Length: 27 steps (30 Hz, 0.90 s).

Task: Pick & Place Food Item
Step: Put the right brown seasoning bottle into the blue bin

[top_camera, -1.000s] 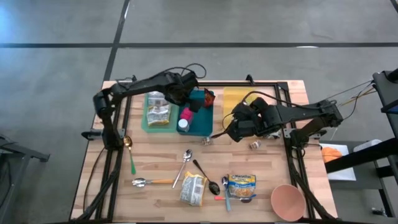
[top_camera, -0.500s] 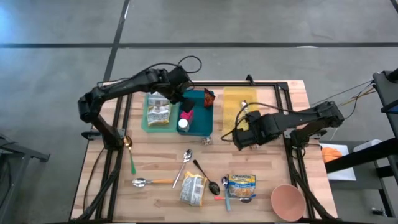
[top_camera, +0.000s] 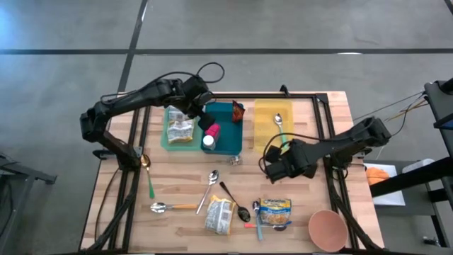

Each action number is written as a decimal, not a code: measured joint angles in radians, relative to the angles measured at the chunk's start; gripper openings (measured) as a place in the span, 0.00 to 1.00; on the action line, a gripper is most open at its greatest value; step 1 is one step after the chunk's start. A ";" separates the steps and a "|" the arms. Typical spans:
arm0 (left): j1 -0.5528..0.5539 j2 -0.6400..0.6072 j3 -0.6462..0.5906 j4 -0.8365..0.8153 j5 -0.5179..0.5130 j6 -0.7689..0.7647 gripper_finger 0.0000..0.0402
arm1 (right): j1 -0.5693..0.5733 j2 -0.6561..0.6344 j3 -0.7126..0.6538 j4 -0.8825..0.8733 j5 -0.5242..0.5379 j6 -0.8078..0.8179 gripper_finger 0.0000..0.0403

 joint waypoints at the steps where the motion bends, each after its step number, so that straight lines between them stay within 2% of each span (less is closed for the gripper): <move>1: 0.000 0.000 0.000 -0.004 0.010 0.008 0.85 | -0.003 0.012 -0.004 0.012 0.014 -0.001 0.93; 4: -0.001 0.000 0.000 -0.022 0.042 0.033 0.85 | -0.012 0.038 -0.005 0.051 0.025 -0.056 0.93; 7: -0.001 0.000 0.000 -0.043 0.059 0.050 0.85 | -0.010 0.056 0.010 0.040 0.045 -0.198 0.93; 10: -0.001 0.000 0.000 -0.061 0.063 0.063 0.85 | -0.010 0.061 0.036 0.045 0.059 -0.513 0.93; 14: -0.001 0.000 0.000 -0.071 0.063 0.071 0.85 | -0.011 0.061 0.065 0.078 0.054 -1.070 0.93; 17: -0.001 -0.002 0.000 -0.087 0.063 0.086 0.85 | -0.011 0.061 0.072 0.090 -0.030 -1.456 0.93; 19: -0.001 -0.007 0.000 -0.101 0.063 0.086 0.85 | -0.015 0.061 0.067 0.087 -0.093 -1.642 0.93; 22: -0.001 -0.020 0.001 -0.110 0.063 0.086 0.85 | -0.021 0.061 0.051 0.065 -0.132 -1.802 0.93; 27: -0.001 -0.048 0.001 -0.112 0.063 0.061 0.85 | -0.022 0.064 0.009 0.051 -0.133 -1.911 0.93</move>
